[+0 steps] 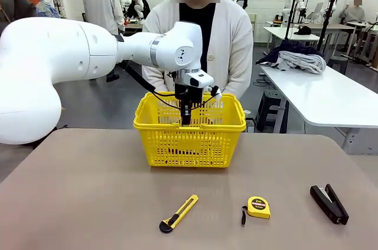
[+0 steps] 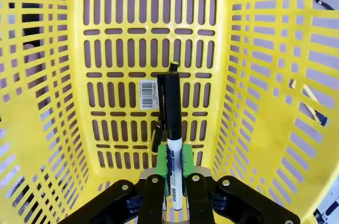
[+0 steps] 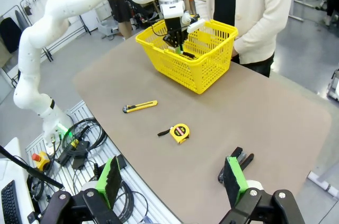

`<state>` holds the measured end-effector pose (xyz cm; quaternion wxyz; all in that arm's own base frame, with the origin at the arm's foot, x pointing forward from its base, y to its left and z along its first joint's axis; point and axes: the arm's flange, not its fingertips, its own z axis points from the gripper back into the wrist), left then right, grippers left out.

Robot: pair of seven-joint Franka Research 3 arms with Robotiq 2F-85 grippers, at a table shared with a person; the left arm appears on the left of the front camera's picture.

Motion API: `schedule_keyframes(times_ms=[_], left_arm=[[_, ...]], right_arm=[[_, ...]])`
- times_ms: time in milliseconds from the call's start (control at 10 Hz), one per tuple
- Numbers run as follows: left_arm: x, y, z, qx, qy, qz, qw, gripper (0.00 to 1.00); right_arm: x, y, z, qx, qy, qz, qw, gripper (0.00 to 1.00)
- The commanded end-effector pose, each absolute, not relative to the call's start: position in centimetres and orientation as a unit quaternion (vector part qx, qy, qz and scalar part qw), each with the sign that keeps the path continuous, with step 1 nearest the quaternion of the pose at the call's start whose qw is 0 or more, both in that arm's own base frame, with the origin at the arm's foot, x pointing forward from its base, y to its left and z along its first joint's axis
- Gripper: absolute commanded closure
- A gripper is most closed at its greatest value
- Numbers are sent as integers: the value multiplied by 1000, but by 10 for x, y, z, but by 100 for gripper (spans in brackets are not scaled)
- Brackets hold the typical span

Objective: Place the items the person wants into the basket.
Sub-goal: Pick up the item the person points to and place it in the Market Basket.

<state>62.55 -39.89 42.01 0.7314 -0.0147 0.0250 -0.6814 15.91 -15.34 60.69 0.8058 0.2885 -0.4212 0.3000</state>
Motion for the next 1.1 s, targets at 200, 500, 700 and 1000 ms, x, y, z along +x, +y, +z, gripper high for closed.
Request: schedule_keyframes(times_ms=[200,500,700,1000], left_arm=[[645,-409,420,-5,36,-693,720,88],[643,-410,423,-3,30,-700,713,4],[642,-410,423,-2,32,-699,714,0],[643,-412,424,-5,35,-698,715,0]], right_arm=[[160,-152,606,293,-423,307,801,0],[160,-152,606,293,-423,307,801,0],[160,-152,606,293,-423,307,801,0],[160,-152,606,293,-423,307,801,0]])
